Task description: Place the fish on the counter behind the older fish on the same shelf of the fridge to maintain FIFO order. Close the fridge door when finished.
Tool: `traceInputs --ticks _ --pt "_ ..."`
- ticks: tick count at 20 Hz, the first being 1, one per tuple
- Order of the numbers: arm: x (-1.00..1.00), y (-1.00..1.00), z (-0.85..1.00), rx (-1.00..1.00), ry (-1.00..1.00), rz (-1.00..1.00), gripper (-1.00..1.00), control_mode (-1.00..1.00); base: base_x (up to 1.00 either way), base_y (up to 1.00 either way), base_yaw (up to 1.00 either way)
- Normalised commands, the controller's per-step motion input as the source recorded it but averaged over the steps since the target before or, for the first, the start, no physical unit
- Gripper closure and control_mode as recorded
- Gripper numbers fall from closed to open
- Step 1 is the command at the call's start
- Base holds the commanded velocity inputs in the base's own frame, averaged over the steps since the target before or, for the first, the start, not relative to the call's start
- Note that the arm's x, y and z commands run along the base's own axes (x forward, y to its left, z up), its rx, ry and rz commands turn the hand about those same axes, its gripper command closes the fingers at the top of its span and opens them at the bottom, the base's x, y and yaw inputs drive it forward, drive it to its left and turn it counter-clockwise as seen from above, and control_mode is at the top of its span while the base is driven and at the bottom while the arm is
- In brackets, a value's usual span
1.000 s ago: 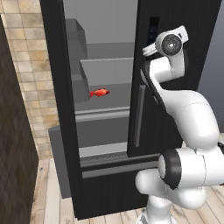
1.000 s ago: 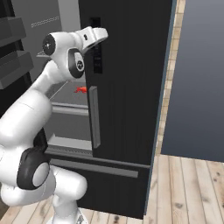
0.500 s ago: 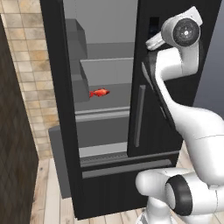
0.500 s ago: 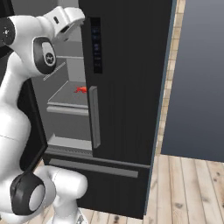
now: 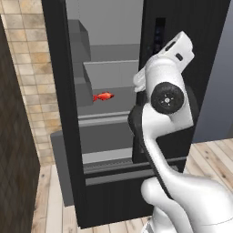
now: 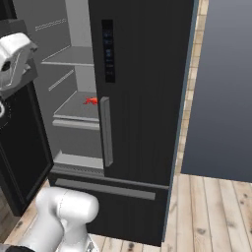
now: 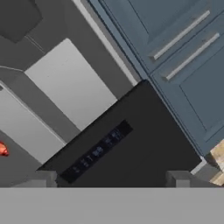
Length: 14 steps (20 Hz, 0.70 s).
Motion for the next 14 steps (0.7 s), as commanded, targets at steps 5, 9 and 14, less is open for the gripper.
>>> traceInputs --ticks 5,9,14 --pt "-1.00 1.00 -0.22 -0.19 -0.36 0.06 -1.00 -1.00 0.00 0.00 0.00" --pt "-1.00 1.00 0.23 -0.14 -0.07 0.00 -1.00 -1.00 0.00 0.00 0.00" --pt "-0.94 1.00 0.16 -0.13 0.00 -0.01 -1.00 -1.00 0.00 0.00 0.00"
